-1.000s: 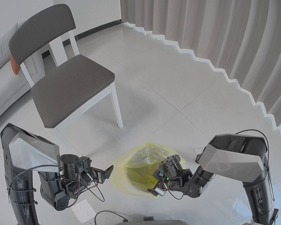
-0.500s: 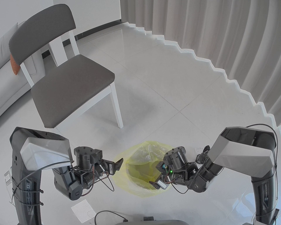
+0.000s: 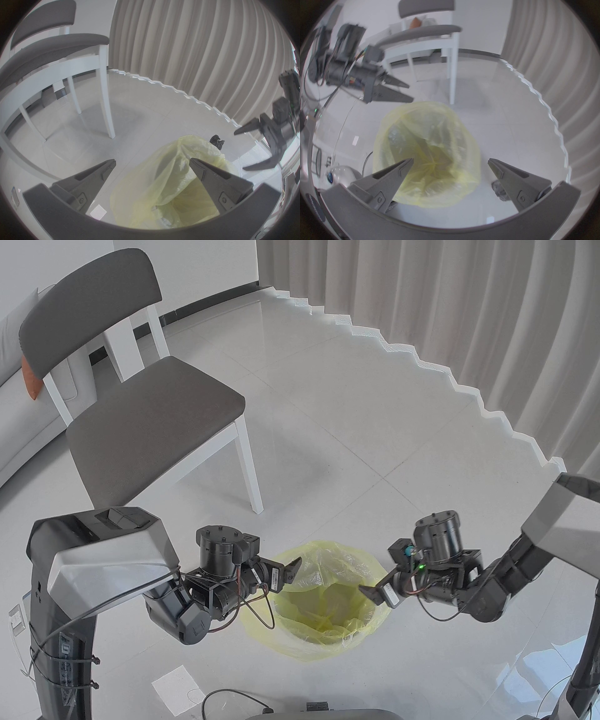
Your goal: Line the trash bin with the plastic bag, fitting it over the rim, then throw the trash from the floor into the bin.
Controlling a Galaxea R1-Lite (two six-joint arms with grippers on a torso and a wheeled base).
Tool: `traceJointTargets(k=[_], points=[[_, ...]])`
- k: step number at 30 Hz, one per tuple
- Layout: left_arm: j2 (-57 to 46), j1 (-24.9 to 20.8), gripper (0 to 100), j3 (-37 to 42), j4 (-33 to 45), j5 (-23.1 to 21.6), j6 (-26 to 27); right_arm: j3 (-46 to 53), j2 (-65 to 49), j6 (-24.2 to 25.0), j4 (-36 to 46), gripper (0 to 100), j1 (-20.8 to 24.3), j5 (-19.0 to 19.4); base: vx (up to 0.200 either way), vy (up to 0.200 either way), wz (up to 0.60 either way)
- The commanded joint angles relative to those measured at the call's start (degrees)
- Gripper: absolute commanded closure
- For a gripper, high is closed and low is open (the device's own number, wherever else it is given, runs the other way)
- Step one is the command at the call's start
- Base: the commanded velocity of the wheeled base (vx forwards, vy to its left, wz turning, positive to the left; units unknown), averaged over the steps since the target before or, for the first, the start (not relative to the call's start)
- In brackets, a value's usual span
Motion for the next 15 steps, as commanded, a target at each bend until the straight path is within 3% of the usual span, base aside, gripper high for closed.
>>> traceJointTargets(k=[1,6,15], points=[[0.15,-1.45,0,-3.00,1.91,-1.19,2.14,5.01,-7.68,2.80,-0.97,0,-5.27,-0.11,0.000,0.000,0.00],[2.35,-1.45,0,-9.95,8.50,-1.90,2.93,5.36,-7.77,2.89,-0.97,0,-8.35,-0.63,0.000,0.000,0.00],[6.57,-0.04,0,-21.99,18.61,-1.81,5.21,6.06,-8.83,2.89,-0.89,0,-9.75,-1.16,0.000,0.000,0.00]])
